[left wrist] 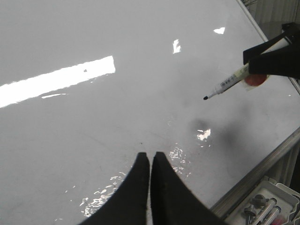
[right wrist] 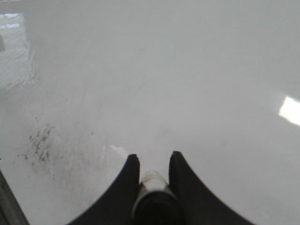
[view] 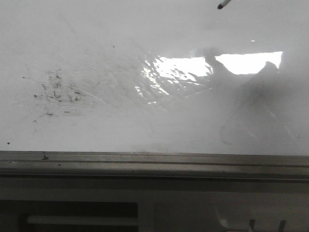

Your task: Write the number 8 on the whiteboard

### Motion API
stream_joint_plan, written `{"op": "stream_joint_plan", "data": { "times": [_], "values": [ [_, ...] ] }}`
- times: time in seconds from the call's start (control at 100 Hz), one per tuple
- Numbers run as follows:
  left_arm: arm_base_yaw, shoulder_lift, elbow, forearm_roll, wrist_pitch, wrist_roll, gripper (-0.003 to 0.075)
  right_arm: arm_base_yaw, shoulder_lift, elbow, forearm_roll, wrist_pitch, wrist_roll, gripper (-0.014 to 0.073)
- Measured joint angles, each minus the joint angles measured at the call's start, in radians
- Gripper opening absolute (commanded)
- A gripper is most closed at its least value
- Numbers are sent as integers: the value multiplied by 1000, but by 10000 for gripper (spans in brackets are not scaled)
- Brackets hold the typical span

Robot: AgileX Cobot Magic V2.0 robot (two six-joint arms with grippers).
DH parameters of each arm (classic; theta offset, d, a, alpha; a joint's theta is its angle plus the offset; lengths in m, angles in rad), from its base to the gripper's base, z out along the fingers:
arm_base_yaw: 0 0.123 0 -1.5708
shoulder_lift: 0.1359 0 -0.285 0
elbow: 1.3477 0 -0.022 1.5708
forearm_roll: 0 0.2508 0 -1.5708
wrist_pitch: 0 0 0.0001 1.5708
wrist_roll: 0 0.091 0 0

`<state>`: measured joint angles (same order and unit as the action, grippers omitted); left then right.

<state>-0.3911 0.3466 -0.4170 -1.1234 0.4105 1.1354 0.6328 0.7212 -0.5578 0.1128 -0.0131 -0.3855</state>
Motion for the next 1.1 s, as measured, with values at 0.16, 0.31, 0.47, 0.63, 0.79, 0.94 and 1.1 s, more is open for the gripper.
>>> {"op": "stream_joint_plan", "data": {
  "times": [0.16, 0.31, 0.47, 0.63, 0.79, 0.94, 1.1],
  "values": [
    [0, 0, 0, 0, 0, 0, -20, -33, -94, 0, -42, 26, 71, -43],
    [0, 0, 0, 0, 0, 0, -20, -64, -179, 23, -91, 50, 119, -43],
    [0, 0, 0, 0, 0, -2, -20, -75, -254, 87, -113, 59, 138, -43],
    [0, 0, 0, 0, 0, -2, -20, -75, -289, 143, -123, 58, 143, -43],
    [0, 0, 0, 0, 0, -2, -20, -75, -293, 162, -125, 20, 143, -43],
    [0, 0, 0, 0, 0, -2, -20, -75, -293, 162, -125, -11, 145, -43],
    [0, 0, 0, 0, 0, -2, -20, -75, -293, 162, -125, -10, 145, -43]
  ]
}}
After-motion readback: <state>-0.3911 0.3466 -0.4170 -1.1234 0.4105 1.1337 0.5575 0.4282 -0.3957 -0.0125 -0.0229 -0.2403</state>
